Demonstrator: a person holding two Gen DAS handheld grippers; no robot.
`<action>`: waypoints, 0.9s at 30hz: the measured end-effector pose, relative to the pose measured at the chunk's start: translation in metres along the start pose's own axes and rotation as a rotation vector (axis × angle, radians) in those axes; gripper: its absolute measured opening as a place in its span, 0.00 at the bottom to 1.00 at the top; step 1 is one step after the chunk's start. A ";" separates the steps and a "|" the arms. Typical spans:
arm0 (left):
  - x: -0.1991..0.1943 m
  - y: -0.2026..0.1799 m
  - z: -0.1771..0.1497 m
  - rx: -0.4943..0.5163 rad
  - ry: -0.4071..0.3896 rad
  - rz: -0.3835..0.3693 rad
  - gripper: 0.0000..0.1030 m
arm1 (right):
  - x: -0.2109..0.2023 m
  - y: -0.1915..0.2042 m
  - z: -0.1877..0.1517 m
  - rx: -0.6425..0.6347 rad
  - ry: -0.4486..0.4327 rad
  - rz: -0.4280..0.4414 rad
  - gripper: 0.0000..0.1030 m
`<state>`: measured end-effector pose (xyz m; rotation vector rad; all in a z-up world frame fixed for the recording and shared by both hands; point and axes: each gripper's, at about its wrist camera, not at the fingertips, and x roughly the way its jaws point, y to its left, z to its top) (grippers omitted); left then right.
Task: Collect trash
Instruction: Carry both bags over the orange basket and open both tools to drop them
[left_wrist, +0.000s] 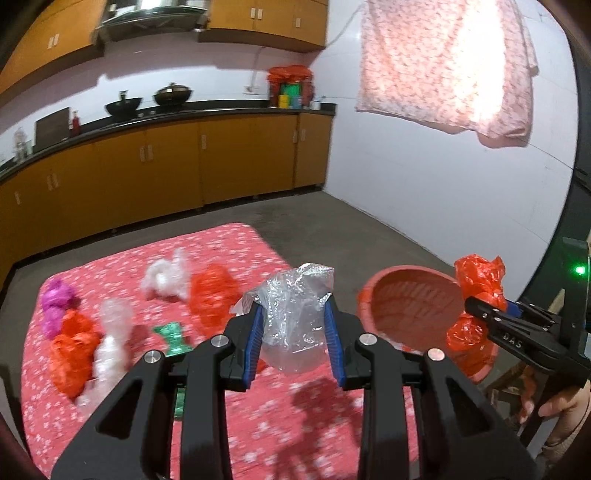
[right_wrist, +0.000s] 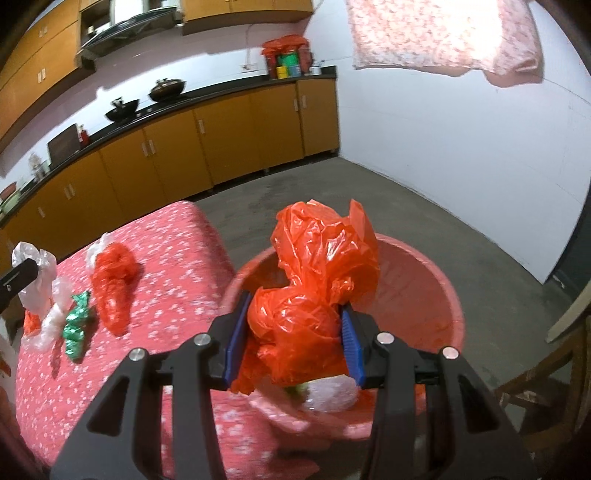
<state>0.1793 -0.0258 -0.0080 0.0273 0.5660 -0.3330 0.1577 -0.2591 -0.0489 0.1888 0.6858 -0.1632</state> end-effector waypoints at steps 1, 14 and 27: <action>0.004 -0.006 0.001 0.008 0.001 -0.010 0.30 | 0.000 -0.006 0.001 0.004 -0.001 -0.010 0.43; 0.057 -0.083 0.005 0.104 0.036 -0.153 0.30 | 0.008 -0.053 0.003 0.038 -0.016 -0.073 0.43; 0.096 -0.116 0.000 0.141 0.091 -0.208 0.30 | 0.024 -0.073 0.000 0.062 -0.015 -0.067 0.43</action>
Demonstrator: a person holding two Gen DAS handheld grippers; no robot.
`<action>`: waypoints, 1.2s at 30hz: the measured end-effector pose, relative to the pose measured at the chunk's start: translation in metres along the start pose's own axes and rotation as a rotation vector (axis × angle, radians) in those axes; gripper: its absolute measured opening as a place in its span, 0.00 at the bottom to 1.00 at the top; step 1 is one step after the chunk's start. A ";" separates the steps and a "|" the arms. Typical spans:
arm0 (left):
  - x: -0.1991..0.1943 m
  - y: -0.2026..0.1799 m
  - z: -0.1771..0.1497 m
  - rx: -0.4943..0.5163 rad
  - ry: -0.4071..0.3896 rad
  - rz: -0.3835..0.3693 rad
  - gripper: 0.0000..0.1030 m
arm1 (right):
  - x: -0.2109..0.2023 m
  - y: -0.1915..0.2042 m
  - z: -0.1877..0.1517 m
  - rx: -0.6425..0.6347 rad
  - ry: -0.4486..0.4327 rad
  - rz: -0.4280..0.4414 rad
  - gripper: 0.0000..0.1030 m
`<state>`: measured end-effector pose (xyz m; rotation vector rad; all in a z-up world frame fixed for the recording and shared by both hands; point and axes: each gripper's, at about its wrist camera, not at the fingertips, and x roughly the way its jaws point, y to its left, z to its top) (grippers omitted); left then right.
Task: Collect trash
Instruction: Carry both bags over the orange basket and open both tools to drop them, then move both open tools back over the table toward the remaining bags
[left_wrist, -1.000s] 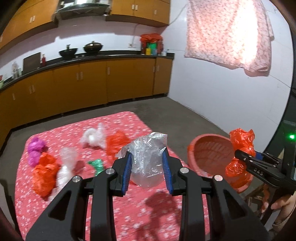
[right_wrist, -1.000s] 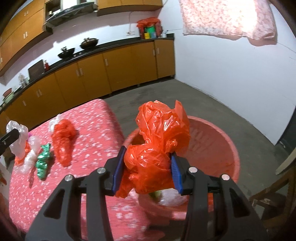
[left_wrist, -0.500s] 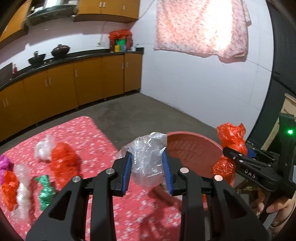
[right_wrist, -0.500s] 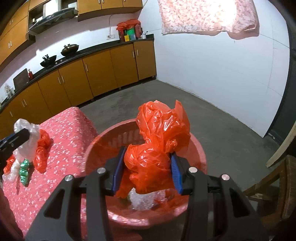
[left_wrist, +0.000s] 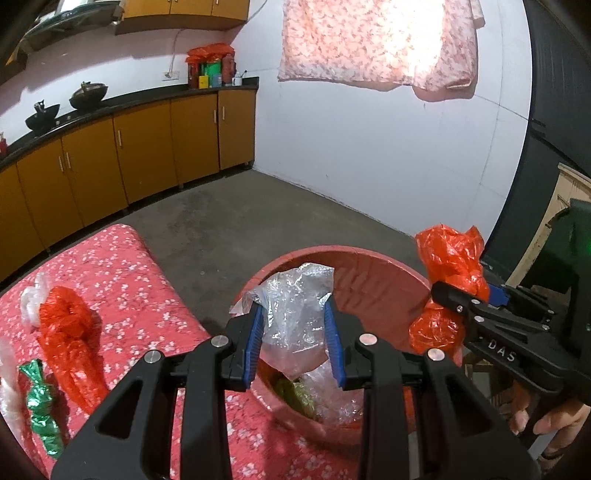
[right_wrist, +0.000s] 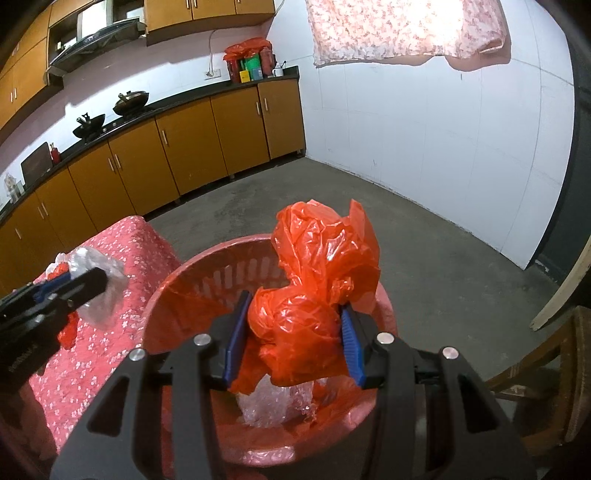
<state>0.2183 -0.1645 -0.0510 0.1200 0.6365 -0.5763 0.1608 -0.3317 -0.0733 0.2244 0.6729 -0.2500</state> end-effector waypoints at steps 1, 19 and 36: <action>0.003 -0.001 0.000 0.002 0.004 -0.003 0.30 | 0.001 -0.001 0.000 0.002 -0.001 0.002 0.43; 0.034 -0.015 -0.002 0.015 0.044 -0.038 0.41 | 0.003 -0.021 0.004 0.088 -0.039 0.087 0.54; -0.003 0.031 -0.016 -0.069 0.015 0.079 0.55 | -0.016 -0.001 -0.001 0.030 -0.104 0.012 0.93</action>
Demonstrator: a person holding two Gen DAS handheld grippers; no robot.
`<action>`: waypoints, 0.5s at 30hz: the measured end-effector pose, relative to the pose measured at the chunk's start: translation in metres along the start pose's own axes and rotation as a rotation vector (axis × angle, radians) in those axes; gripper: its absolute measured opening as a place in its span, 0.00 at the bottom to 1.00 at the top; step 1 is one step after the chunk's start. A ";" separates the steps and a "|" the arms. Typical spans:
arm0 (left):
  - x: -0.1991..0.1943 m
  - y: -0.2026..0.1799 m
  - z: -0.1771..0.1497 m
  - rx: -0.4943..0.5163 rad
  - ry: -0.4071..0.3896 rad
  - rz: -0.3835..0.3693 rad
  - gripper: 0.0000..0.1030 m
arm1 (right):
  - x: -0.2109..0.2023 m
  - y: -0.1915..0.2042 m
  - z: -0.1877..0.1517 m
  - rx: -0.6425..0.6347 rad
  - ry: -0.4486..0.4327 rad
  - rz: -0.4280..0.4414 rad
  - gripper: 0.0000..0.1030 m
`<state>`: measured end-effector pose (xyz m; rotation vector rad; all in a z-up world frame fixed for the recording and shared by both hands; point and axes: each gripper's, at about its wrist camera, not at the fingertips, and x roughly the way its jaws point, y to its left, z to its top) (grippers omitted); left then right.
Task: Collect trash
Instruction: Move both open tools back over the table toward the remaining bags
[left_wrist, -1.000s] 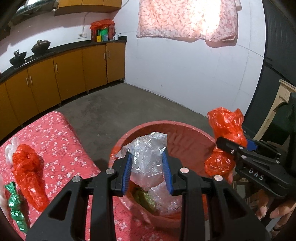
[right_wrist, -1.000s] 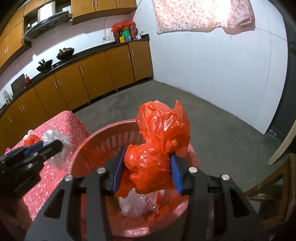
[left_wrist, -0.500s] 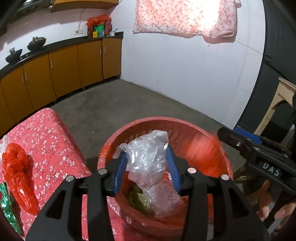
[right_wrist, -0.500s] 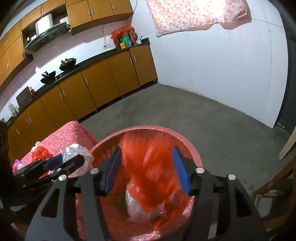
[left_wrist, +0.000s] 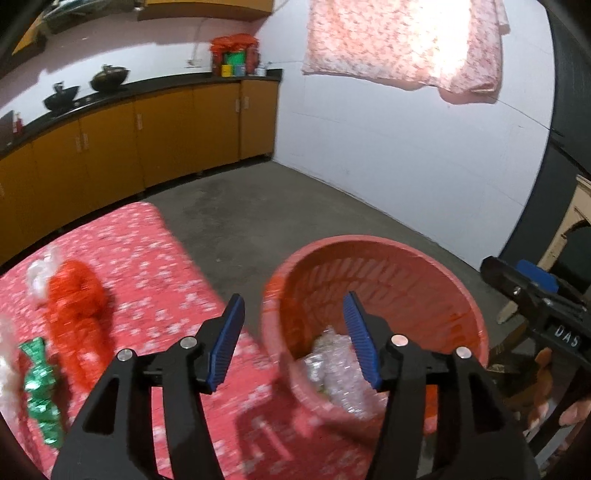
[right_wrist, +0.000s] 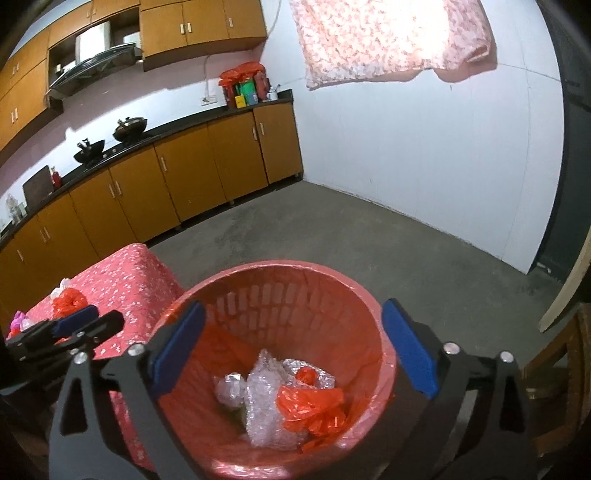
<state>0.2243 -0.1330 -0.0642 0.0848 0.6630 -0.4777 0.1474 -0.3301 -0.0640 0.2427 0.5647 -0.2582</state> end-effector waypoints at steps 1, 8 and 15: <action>-0.005 0.005 -0.003 0.000 -0.006 0.017 0.56 | 0.000 0.004 0.001 -0.007 -0.001 0.006 0.93; -0.053 0.060 -0.028 -0.040 -0.045 0.172 0.63 | -0.006 0.059 -0.001 -0.101 0.008 0.094 0.93; -0.109 0.127 -0.058 -0.115 -0.073 0.371 0.68 | -0.006 0.136 -0.012 -0.199 0.040 0.208 0.93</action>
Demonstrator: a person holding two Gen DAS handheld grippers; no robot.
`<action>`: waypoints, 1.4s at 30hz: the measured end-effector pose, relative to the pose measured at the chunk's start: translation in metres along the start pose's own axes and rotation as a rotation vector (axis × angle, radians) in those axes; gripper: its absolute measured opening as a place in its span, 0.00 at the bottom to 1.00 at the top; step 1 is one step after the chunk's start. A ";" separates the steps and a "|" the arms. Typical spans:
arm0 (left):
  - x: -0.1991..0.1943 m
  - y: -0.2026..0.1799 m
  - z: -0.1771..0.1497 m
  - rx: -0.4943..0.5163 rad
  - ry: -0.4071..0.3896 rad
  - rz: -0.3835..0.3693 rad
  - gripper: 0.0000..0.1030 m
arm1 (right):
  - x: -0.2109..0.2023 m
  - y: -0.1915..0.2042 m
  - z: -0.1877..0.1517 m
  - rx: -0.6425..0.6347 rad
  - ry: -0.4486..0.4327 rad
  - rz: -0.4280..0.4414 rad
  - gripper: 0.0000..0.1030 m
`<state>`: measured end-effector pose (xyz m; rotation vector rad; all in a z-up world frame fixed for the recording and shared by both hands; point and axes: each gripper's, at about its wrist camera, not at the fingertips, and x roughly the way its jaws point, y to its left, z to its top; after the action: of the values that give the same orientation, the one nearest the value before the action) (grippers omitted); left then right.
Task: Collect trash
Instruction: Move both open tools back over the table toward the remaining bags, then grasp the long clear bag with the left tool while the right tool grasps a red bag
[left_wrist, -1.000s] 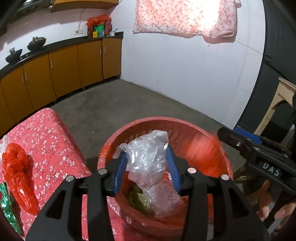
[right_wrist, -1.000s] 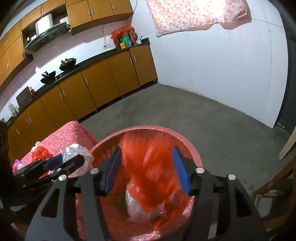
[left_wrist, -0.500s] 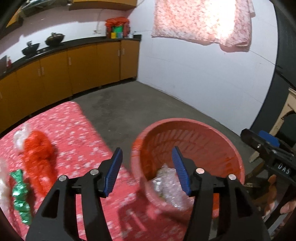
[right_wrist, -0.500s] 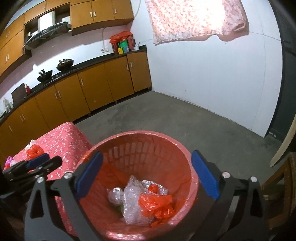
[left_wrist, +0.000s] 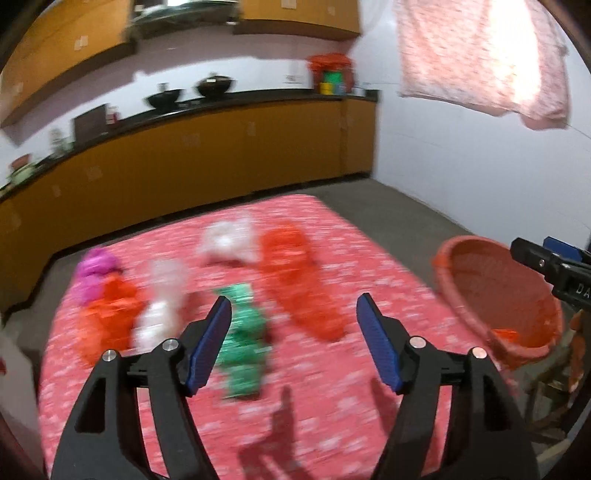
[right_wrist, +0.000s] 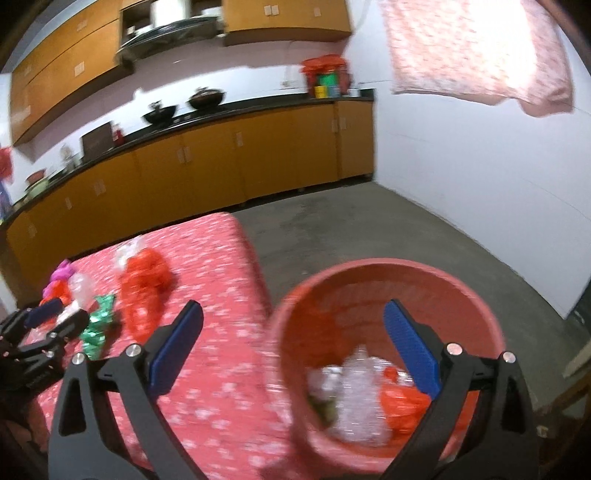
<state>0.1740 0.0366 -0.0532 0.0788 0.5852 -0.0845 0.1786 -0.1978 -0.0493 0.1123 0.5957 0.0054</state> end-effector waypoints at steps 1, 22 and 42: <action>-0.004 0.013 -0.003 -0.011 -0.003 0.025 0.69 | 0.004 0.011 0.001 -0.014 0.006 0.017 0.93; 0.011 0.129 -0.016 -0.200 0.038 0.185 0.73 | 0.130 0.190 0.006 -0.134 0.192 0.160 0.82; 0.065 0.101 -0.017 -0.177 0.183 0.155 0.66 | 0.134 0.143 -0.007 -0.102 0.255 0.133 0.30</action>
<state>0.2289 0.1351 -0.0984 -0.0408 0.7651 0.1265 0.2895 -0.0502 -0.1146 0.0522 0.8404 0.1809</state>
